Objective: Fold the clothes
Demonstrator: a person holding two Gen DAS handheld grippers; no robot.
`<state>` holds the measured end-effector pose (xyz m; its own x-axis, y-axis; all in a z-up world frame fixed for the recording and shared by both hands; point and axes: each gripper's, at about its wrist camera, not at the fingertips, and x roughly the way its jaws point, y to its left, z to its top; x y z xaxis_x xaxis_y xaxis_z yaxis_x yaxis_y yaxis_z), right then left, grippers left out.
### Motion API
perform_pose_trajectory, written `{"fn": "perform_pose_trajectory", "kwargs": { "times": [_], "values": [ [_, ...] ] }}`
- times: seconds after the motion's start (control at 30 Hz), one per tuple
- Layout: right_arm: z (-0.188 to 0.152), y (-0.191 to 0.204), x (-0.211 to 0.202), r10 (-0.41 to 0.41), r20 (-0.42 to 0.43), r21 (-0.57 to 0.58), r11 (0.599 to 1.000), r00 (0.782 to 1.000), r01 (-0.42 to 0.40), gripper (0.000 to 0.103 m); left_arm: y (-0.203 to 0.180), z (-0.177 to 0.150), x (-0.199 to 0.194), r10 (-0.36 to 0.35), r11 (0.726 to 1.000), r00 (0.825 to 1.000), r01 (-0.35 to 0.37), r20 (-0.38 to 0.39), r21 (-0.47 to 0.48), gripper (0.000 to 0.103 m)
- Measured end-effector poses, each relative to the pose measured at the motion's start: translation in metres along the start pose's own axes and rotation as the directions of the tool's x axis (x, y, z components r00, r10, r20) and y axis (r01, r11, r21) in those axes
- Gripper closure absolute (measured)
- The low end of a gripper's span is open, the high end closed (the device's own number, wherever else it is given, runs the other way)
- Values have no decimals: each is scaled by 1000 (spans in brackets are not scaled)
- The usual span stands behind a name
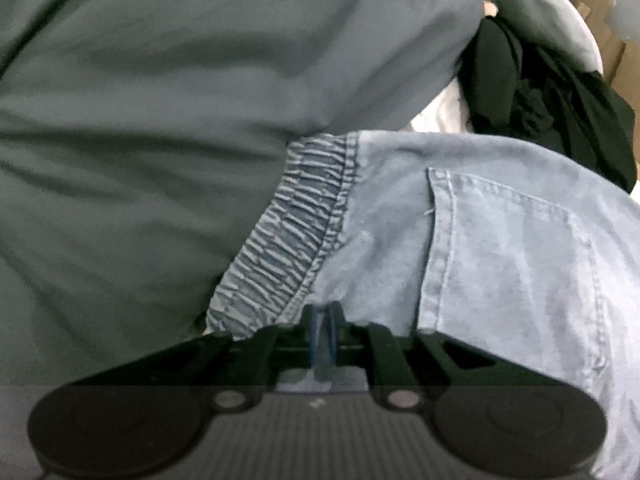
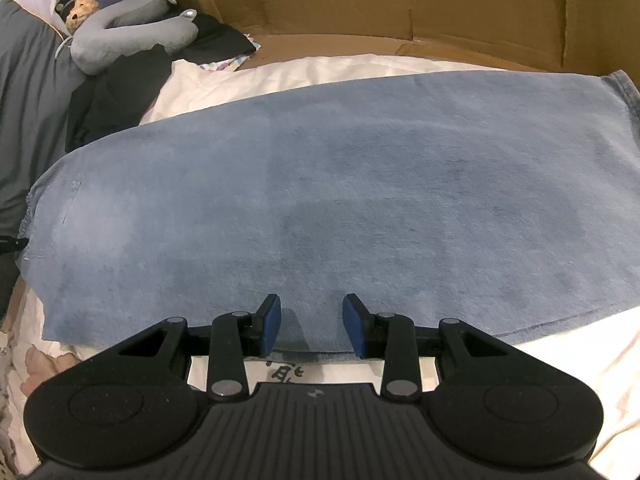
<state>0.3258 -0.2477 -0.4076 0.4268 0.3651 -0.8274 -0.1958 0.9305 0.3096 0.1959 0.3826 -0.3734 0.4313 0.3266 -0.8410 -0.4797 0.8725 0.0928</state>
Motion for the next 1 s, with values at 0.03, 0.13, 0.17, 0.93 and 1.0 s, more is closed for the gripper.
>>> {"fn": "perform_pose_trajectory", "kwargs": {
  "times": [0.03,0.13,0.17,0.93,1.0],
  "values": [
    [-1,-2,-2,-3,3,3,1000,1000,3,61,-1,1,2,5,1000,1000,-5,4,9,96],
    [-5,-9,-9,-15,16,20,1000,1000,15,61,0,5,7,10,1000,1000,-10,0,12,97],
    [-6,-12,-12,-20,21,28,999,1000,20,61,1,7,6,11,1000,1000,-11,-9,-2,97],
    [0,-160,-83,-290,226,251,940,930,232,55,-78,-50,-73,-108,987,994,106,-16,-123,44],
    [10,-173,-82,-302,242,276,933,922,233,55,-86,-60,-76,-127,984,991,122,-31,-129,44]
  ]
}}
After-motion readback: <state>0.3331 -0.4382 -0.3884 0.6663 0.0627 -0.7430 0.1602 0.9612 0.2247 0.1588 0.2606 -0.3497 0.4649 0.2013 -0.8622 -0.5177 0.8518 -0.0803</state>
